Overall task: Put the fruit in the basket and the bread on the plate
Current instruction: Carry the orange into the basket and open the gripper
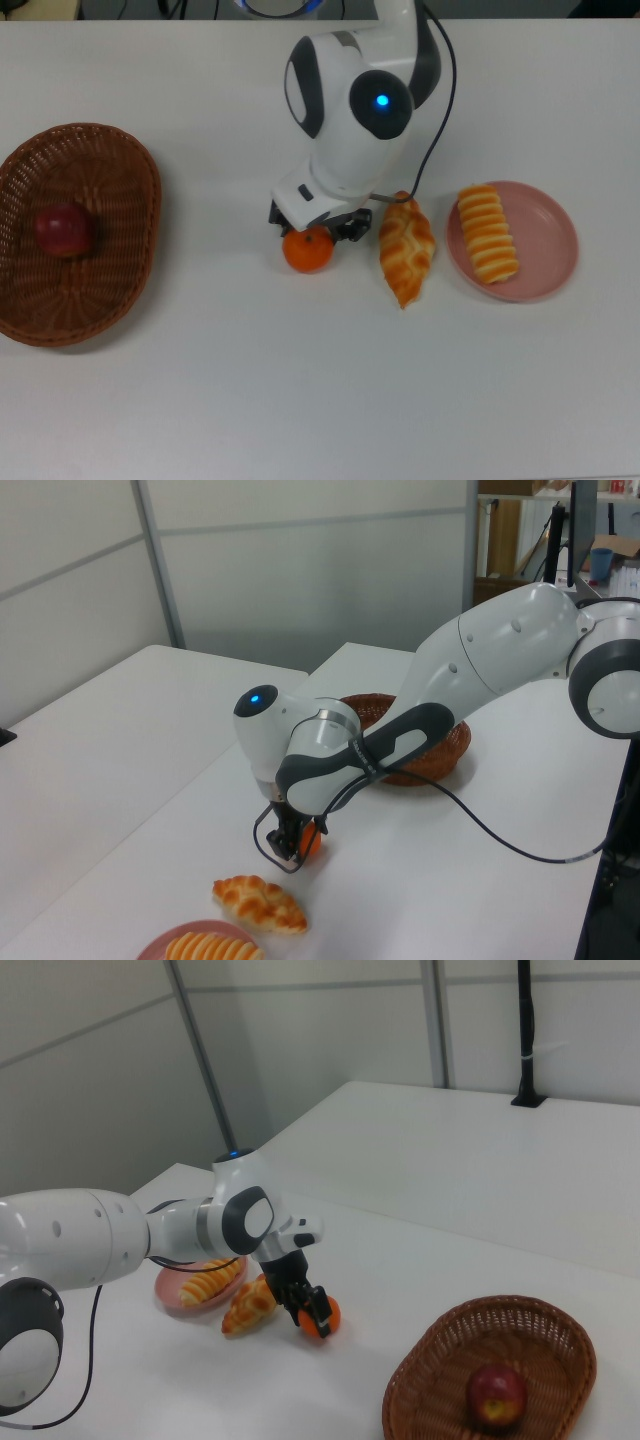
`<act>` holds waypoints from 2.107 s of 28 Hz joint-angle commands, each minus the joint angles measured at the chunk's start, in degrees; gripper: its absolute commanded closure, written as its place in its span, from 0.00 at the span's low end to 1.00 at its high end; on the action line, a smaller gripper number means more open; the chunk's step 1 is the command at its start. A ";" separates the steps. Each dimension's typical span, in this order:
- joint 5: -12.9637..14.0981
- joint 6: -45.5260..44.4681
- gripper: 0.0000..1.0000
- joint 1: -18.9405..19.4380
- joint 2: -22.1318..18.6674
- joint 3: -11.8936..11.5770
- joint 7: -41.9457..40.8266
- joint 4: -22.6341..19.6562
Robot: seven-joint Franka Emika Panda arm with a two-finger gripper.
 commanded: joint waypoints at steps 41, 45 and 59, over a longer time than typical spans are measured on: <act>3.49 -10.12 0.00 -24.09 -9.32 -0.18 -16.51 -0.63; 4.02 -12.39 0.00 -23.65 -10.02 0.78 -16.42 0.34; 7.09 -12.49 0.00 -2.93 -10.02 3.60 -6.41 1.92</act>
